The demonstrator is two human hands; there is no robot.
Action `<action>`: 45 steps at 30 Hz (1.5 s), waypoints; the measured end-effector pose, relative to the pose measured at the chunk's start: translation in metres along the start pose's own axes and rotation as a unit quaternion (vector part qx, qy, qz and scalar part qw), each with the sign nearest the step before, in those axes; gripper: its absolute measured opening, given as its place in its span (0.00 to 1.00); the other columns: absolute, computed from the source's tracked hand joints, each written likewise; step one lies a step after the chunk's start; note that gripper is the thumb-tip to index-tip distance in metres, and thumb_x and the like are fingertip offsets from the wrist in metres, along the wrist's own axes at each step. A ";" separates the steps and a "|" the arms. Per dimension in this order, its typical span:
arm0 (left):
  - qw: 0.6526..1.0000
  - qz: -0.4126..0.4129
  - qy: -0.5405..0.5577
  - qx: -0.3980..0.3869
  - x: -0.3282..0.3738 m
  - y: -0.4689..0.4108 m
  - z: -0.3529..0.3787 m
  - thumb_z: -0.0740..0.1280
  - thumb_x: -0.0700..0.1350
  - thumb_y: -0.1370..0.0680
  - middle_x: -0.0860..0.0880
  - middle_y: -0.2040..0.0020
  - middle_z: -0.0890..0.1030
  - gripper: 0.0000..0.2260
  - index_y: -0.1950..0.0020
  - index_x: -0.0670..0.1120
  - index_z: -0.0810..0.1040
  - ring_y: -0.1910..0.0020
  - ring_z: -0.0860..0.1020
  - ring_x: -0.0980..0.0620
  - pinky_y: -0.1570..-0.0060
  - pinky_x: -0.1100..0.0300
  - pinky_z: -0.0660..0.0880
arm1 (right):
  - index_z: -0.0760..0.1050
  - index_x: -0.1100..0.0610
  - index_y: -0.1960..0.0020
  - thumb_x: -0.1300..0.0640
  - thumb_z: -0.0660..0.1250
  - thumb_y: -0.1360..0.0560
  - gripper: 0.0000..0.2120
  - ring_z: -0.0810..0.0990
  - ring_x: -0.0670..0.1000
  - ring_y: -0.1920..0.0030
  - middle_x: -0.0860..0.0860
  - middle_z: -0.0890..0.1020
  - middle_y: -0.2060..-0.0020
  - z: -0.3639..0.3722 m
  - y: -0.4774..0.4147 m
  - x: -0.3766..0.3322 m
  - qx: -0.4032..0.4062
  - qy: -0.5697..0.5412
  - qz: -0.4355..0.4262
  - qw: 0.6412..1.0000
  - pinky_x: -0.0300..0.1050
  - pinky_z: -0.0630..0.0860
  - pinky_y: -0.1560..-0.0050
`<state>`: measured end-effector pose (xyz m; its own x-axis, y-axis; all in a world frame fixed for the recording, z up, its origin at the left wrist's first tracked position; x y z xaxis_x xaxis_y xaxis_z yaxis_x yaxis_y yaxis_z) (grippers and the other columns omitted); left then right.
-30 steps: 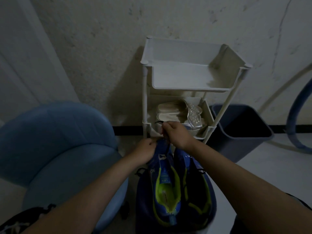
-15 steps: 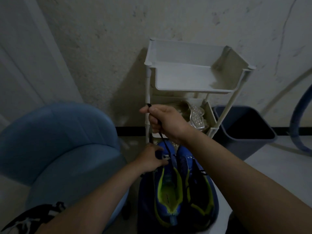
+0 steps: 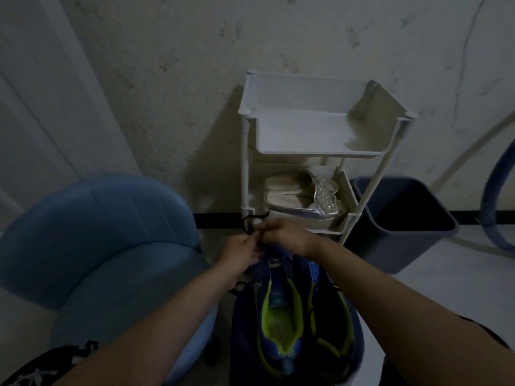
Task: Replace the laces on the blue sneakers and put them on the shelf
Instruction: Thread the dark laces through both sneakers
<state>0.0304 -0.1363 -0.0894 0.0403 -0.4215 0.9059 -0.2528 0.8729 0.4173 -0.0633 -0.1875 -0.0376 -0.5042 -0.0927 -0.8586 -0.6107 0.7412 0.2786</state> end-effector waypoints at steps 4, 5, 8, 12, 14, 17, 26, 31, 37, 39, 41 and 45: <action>0.994 -0.022 0.102 -0.011 0.006 0.011 -0.013 0.55 0.48 0.15 0.40 0.51 0.83 0.18 0.54 0.40 0.79 0.50 0.82 0.46 0.45 0.55 0.77 | 0.81 0.56 0.48 0.55 0.71 0.29 0.11 0.81 0.54 0.53 0.53 0.83 0.53 0.014 0.008 0.020 -0.032 0.353 -0.042 0.934 0.43 0.74 0.55; 0.989 -0.028 0.143 0.005 0.006 0.010 -0.019 0.55 0.47 0.15 0.40 0.54 0.83 0.17 0.54 0.40 0.78 0.51 0.82 0.45 0.46 0.54 0.78 | 0.81 0.57 0.51 0.55 0.72 0.30 0.10 0.81 0.55 0.55 0.55 0.83 0.55 0.016 0.008 0.022 -0.023 0.369 -0.058 0.927 0.46 0.75 0.56; 0.959 -0.034 0.259 0.112 0.014 0.007 -0.052 0.54 0.44 0.15 0.45 0.68 0.73 0.12 0.55 0.41 0.71 0.68 0.75 0.49 0.61 0.55 0.79 | 0.83 0.56 0.47 0.58 0.72 0.31 0.12 0.81 0.55 0.51 0.55 0.84 0.53 0.019 0.009 0.020 -0.022 0.363 -0.081 0.928 0.48 0.77 0.51; 0.936 0.044 0.215 0.275 0.049 0.009 -0.124 0.53 0.43 0.16 0.47 0.69 0.65 0.13 0.59 0.45 0.70 0.77 0.62 0.54 0.83 0.68 0.60 | 0.82 0.56 0.40 0.60 0.72 0.28 0.16 0.79 0.51 0.44 0.53 0.83 0.45 0.016 0.014 0.015 -0.033 0.350 -0.078 0.933 0.41 0.72 0.43; 0.933 0.072 0.226 0.272 0.059 0.007 -0.136 0.53 0.43 0.16 0.49 0.69 0.63 0.13 0.58 0.45 0.71 0.77 0.60 0.55 0.82 0.67 0.58 | 0.81 0.56 0.39 0.60 0.72 0.28 0.16 0.79 0.52 0.42 0.53 0.83 0.44 0.016 0.013 0.016 -0.029 0.343 -0.069 0.936 0.38 0.71 0.44; 0.938 0.041 0.307 0.158 0.058 0.002 -0.104 0.56 0.43 0.16 0.50 0.70 0.67 0.12 0.56 0.45 0.74 0.76 0.66 0.56 0.77 0.65 0.68 | 0.80 0.53 0.37 0.58 0.70 0.27 0.18 0.78 0.49 0.39 0.50 0.82 0.41 0.017 0.011 0.013 -0.018 0.325 -0.063 0.943 0.36 0.69 0.42; 0.928 0.005 0.367 -0.058 0.077 0.017 -0.029 0.57 0.46 0.16 0.47 0.63 0.81 0.13 0.48 0.41 0.78 0.62 0.82 0.51 0.55 0.54 0.81 | 0.73 0.57 0.33 0.61 0.69 0.22 0.18 0.82 0.47 0.53 0.54 0.83 0.51 0.022 0.014 -0.007 -0.018 -0.075 -0.036 0.996 0.37 0.78 0.53; 0.908 -0.006 0.409 -0.093 0.082 0.020 -0.016 0.57 0.46 0.16 0.46 0.62 0.83 0.13 0.48 0.41 0.79 0.60 0.84 0.51 0.54 0.55 0.83 | 0.81 0.53 0.52 0.55 0.70 0.23 0.02 0.78 0.43 0.63 0.49 0.81 0.64 0.022 0.018 -0.017 -0.039 -0.088 -0.062 0.993 0.39 0.75 0.57; 0.947 0.027 0.317 -0.034 0.085 0.015 -0.040 0.59 0.48 0.17 0.49 0.57 0.84 0.11 0.45 0.44 0.80 0.56 0.84 0.51 0.50 0.53 0.81 | 0.78 0.52 0.61 0.48 0.59 0.17 0.18 0.76 0.47 0.63 0.48 0.78 0.67 -0.008 0.022 -0.011 0.018 0.125 -0.007 0.992 0.43 0.70 0.59; 0.981 0.049 0.177 0.062 0.080 0.009 -0.069 0.61 0.49 0.17 0.51 0.53 0.84 0.10 0.45 0.48 0.80 0.54 0.83 0.53 0.52 0.58 0.78 | 0.80 0.56 0.50 0.48 0.55 0.16 0.18 0.79 0.54 0.50 0.55 0.81 0.52 -0.030 0.025 -0.003 0.043 0.295 0.024 0.954 0.45 0.71 0.51; 0.985 0.032 0.119 0.124 0.068 0.005 -0.085 0.61 0.47 0.18 0.51 0.53 0.83 0.09 0.45 0.48 0.81 0.60 0.79 0.55 0.61 0.63 0.74 | 0.77 0.56 0.37 0.48 0.53 0.16 0.18 0.76 0.58 0.38 0.57 0.78 0.39 -0.045 0.028 0.017 0.018 0.422 0.079 0.903 0.49 0.74 0.42; 0.986 -0.029 0.118 0.117 0.044 0.004 -0.069 0.61 0.42 0.18 0.48 0.60 0.74 0.08 0.48 0.45 0.80 0.67 0.73 0.55 0.68 0.63 0.73 | 0.72 0.54 0.33 0.48 0.55 0.21 0.20 0.74 0.58 0.33 0.54 0.75 0.33 -0.070 0.037 0.047 0.032 0.499 0.201 0.842 0.61 0.71 0.36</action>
<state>0.0980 -0.1341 -0.0433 0.2787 -0.3756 0.8839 -0.4583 0.7568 0.4661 -0.1523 -0.2108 -0.0378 -0.9438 -0.3155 0.0983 -0.2505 0.8770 0.4099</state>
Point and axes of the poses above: each hand's wrist, its own y-axis away from the middle knuckle, its own z-axis out of the palm, x = y × z, the point moved 10 cm from there along -y, towards the middle knuckle
